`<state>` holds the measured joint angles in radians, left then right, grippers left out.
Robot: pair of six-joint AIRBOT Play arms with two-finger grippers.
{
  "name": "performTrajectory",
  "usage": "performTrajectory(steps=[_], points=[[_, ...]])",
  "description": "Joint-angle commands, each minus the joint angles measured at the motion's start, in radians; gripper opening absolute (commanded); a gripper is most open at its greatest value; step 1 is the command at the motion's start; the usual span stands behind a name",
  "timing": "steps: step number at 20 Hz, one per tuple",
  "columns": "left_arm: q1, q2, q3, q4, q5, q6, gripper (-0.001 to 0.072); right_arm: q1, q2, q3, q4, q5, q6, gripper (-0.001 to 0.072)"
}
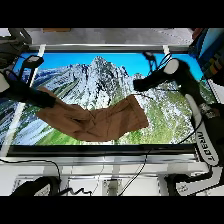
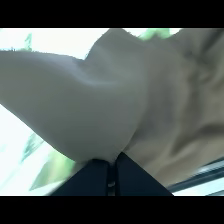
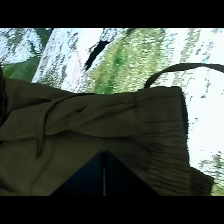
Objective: Fold the clothes and pants, and hang the long-sleeved shirts on hangers.
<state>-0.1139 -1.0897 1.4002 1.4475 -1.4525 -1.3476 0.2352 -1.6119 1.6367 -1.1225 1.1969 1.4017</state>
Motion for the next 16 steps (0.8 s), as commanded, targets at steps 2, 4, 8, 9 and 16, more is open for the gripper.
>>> performTrajectory(steps=[2,4,8,9,16], points=[[-0.001,-0.034,0.001,-0.231,0.037,-0.014,0.0012,0.189,-0.027,-0.196,0.132,-0.23,0.0,0.0037],[-0.001,-0.032,0.001,-0.256,0.036,-0.014,0.0012,0.312,-0.071,-0.255,0.215,-0.388,0.003,0.0037],[0.001,-0.019,0.002,-0.283,0.035,-0.023,0.0012,0.528,-0.158,-0.257,0.337,-0.651,0.028,0.0037],[0.002,-0.009,0.002,-0.296,0.036,-0.022,0.0012,0.57,-0.169,-0.257,0.338,-0.701,0.066,0.0037],[0.001,-0.007,0.001,-0.336,0.094,-0.022,0.0013,0.628,-0.172,-0.257,0.246,-0.742,0.089,0.0037]])
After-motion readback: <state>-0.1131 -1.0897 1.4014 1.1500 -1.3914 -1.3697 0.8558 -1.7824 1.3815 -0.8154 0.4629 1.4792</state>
